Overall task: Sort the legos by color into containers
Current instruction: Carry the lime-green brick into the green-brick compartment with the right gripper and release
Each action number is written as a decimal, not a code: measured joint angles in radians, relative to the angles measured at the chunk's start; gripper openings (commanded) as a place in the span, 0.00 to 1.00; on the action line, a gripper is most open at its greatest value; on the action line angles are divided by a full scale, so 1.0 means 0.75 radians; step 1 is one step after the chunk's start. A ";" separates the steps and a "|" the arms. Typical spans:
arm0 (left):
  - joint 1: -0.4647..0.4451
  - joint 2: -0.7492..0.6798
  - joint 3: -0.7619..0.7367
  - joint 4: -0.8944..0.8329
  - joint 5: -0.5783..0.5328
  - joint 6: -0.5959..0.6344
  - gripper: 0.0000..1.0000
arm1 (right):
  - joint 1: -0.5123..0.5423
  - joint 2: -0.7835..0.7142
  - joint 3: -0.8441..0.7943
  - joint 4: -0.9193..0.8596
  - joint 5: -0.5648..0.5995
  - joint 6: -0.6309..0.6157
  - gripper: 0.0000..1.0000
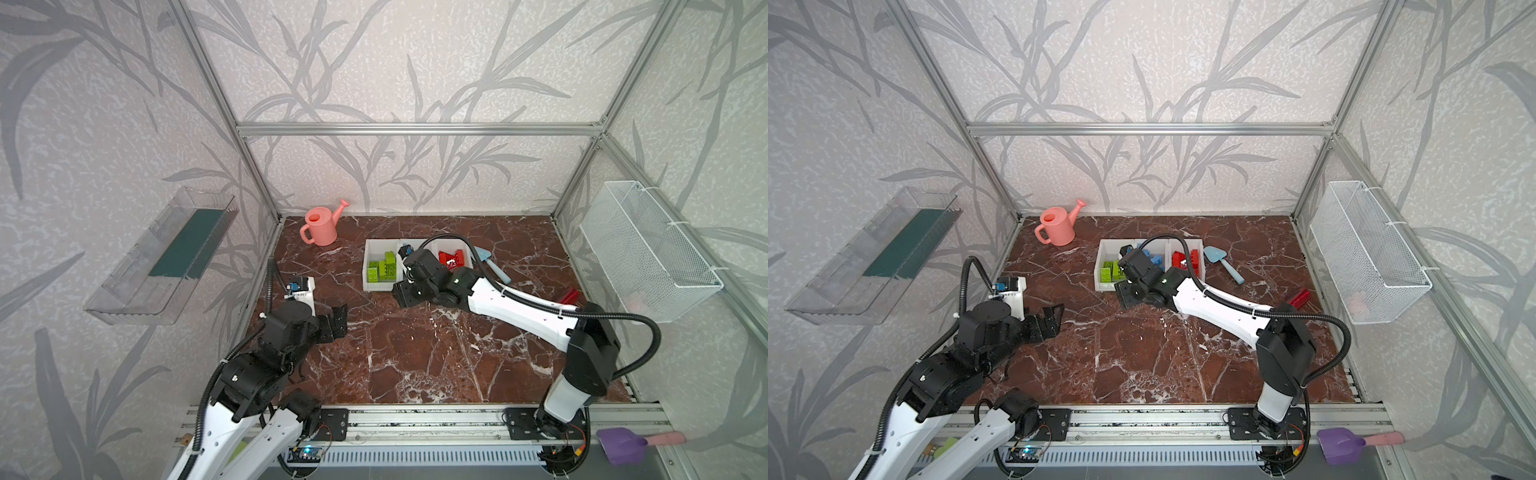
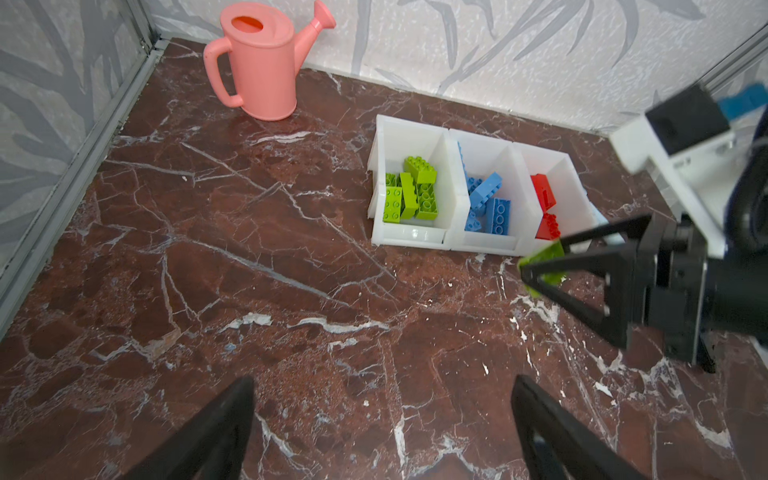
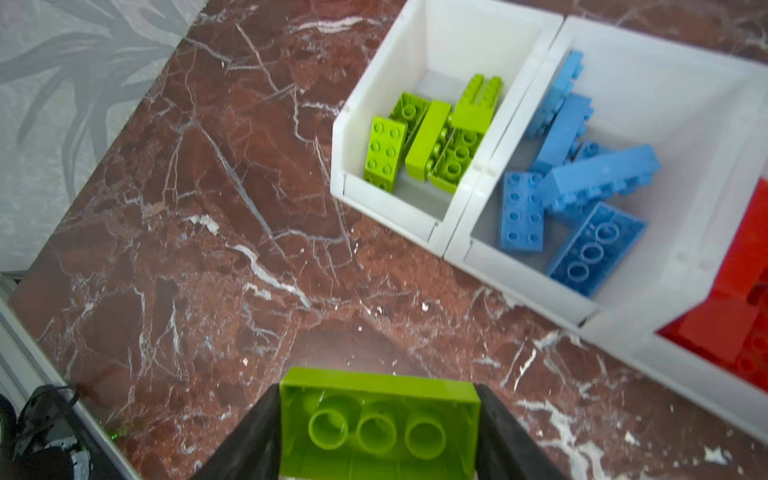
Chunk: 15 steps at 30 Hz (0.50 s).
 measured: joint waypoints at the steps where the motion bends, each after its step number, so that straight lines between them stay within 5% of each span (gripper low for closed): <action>1: 0.000 -0.011 -0.002 -0.005 0.000 0.004 0.96 | -0.013 0.035 0.047 0.002 -0.015 -0.014 0.61; 15: 0.000 -0.016 -0.020 -0.005 0.028 0.024 0.96 | -0.117 0.593 0.750 -0.050 -0.114 -0.113 0.61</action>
